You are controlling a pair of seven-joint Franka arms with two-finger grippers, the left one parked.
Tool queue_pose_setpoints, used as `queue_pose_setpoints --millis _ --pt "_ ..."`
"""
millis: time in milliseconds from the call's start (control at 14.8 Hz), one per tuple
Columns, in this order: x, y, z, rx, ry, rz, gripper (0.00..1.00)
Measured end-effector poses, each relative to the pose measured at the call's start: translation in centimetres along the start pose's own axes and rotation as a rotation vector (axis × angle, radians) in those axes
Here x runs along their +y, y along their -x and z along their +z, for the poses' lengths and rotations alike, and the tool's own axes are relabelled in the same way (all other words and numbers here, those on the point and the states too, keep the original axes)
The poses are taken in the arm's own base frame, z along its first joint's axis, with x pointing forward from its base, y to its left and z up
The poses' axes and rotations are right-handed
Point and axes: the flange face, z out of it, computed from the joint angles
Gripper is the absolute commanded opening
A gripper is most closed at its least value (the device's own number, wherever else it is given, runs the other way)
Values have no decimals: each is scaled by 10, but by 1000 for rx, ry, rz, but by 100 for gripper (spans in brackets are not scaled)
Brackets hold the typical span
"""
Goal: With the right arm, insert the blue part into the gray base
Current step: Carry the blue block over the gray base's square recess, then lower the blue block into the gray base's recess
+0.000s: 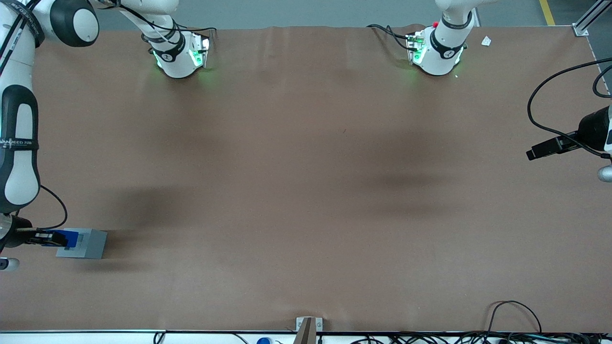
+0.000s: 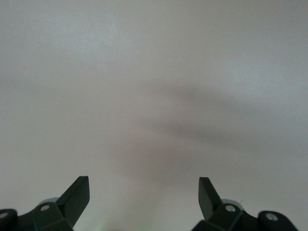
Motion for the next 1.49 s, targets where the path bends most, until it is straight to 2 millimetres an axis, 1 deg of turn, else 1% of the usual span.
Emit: queue_pose_setpoints --millis 135,271,880,1218,1489 --pt "3 0 9 4 -7 11 0" --pt "7 1 13 3 -8 17 0" --pt "12 2 23 0 -7 24 0" --pt "23 5 29 -8 -8 37 0" --pt "25 6 34 -14 -9 30 0"
